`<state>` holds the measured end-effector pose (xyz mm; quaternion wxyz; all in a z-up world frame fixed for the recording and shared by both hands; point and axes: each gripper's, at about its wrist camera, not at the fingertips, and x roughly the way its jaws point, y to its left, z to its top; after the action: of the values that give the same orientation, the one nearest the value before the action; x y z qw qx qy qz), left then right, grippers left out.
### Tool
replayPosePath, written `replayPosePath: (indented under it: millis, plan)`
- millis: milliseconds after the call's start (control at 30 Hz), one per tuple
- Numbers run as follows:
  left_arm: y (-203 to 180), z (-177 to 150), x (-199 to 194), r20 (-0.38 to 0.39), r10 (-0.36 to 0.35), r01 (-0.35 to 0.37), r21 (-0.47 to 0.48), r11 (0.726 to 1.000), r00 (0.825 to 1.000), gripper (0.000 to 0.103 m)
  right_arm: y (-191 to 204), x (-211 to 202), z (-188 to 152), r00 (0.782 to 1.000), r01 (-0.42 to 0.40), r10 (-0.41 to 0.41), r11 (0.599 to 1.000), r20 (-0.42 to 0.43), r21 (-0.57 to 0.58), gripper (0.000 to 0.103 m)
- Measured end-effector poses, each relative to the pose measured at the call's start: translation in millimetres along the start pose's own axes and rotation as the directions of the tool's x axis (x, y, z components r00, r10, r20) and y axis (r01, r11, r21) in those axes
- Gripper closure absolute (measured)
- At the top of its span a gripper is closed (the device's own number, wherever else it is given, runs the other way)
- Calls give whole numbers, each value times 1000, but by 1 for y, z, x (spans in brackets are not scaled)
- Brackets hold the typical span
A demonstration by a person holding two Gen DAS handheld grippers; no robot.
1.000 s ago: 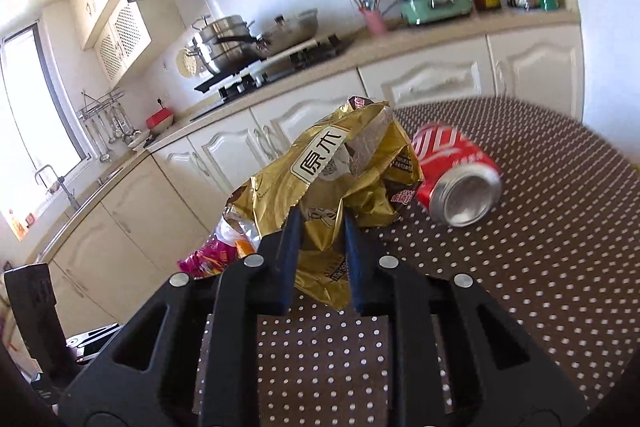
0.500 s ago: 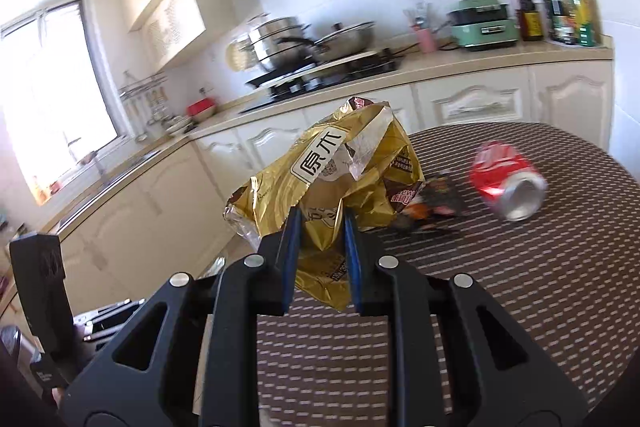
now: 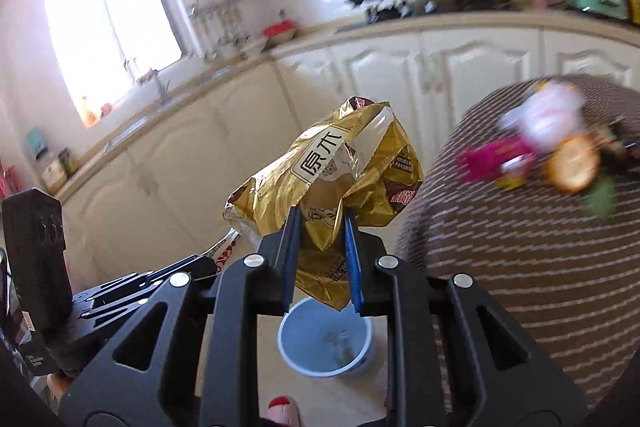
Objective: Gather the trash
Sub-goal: 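Carry the wrapper and gold snack bag over the blue bin, then open both grippers to drop the wrapper and snack bag into the bin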
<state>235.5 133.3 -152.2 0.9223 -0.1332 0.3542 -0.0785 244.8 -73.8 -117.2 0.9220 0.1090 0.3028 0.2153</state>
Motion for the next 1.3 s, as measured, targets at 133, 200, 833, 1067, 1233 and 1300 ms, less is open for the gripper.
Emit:
replayPosePath:
  millis: [133,200,833,1067,1233,1300]
  plan:
    - [51,-18,34,-86,73,-78,-63,995,994,86,15,59,-22,994,-16,15,1000,-109,-9,82]
    - [74,-28,56,-141,96,-109,-88,990,985,86,20,87,-34,987,-17,16,1000,-161,-7,82]
    - [182,-105,223,-493,58,-189,-219,957,868,84,6,273,-160,833,125,-162,987,-528,-105,82]
    - [190,-120,239,-544,34,-198,-247,949,839,58,5,294,-177,806,134,-171,985,-566,-107,82]
    - [196,-122,234,-547,42,-207,-243,948,836,51,3,309,-183,795,134,-162,987,-584,-92,82]
    - [198,-119,232,-541,63,-223,-236,946,839,50,-1,312,-185,794,132,-159,987,-586,-88,82]
